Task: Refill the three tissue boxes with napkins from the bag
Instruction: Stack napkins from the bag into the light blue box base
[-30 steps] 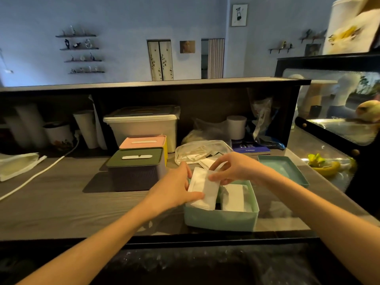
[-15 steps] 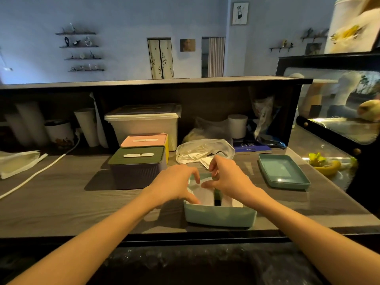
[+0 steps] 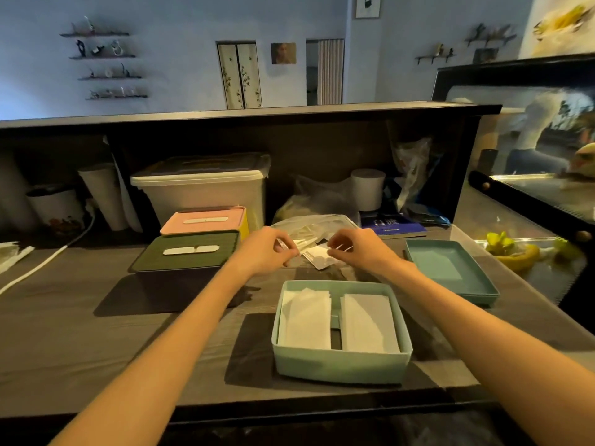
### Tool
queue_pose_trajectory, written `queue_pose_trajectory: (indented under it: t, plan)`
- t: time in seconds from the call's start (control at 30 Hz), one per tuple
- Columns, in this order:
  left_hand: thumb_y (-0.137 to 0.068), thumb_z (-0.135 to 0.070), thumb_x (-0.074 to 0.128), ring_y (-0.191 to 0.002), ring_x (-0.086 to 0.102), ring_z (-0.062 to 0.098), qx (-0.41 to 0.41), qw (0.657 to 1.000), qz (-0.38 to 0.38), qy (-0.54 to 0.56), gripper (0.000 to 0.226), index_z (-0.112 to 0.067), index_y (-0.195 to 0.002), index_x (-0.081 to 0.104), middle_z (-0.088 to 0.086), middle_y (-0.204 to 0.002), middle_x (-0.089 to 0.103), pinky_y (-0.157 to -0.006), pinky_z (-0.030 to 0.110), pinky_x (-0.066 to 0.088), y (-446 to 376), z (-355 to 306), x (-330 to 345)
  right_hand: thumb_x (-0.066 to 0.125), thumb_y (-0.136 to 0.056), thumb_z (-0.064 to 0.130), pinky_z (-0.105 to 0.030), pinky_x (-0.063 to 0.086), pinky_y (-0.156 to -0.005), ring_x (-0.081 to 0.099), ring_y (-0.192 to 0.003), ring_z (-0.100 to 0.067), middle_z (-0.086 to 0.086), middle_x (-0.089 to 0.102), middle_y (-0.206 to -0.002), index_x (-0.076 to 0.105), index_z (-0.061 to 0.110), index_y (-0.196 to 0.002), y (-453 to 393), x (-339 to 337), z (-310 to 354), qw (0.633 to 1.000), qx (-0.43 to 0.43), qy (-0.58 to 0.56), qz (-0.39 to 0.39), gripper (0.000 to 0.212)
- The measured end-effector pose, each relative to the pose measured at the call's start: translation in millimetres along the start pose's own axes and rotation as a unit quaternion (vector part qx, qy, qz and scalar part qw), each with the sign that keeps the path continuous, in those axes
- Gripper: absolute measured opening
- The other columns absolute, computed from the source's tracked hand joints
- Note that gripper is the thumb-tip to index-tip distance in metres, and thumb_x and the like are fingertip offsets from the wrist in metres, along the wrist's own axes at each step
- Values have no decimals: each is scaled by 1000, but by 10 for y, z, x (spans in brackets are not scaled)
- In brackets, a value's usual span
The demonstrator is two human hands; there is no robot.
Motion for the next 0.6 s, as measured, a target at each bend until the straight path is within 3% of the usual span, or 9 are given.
queue_pose_trajectory:
  t: [0.2,0.27,0.33,0.47,0.6]
  plan:
    - [-98,-21,63,-63,61,1,-53,988,-65,126,12,-17,-97,75,-2,-74,72,-74,32,55,-541,299,383,76,-87,51,-31,46,-96,57,-118,-21,-2,62,-135,59,22,-133,-351,334,-113,996,-21,70,41,57]
    - [-99,-17,61,-53,58,-4,-57,980,-87,173,14,-15,-94,74,0,-73,70,-63,27,53,-643,383,490,78,-84,50,-31,44,-97,56,-120,-22,-3,61,-137,60,21,-133,-377,367,-147,994,-44,97,31,59]
    - [-101,-15,59,-49,56,-6,-56,970,-105,211,15,-11,-95,72,2,-74,69,-53,16,45,-712,481,581,79,-86,37,-32,43,-99,55,-122,-23,-5,61,-136,60,18,-133,-396,388,-184,992,-58,109,36,55]
    - [-102,-22,58,-60,58,6,-63,952,-108,278,18,-10,-101,71,3,-81,69,-50,15,45,-740,579,615,71,-92,18,-33,49,-95,61,-115,-23,-6,68,-125,63,15,-127,-423,370,-278,994,-75,69,28,35]
    - [-89,-39,73,-84,67,9,-23,943,-95,317,30,-17,-109,68,-1,-97,71,-71,19,56,-704,467,558,71,-95,23,-24,43,-78,65,-99,-19,-3,71,-114,70,14,-121,-453,190,-285,996,-73,28,-43,28]
Point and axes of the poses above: each hand's wrist, its own y-axis away from the middle knuckle, its own x-axis out of the palm, z = x × y, the point moved 3 cm from there along -y, towards the middle knuckle
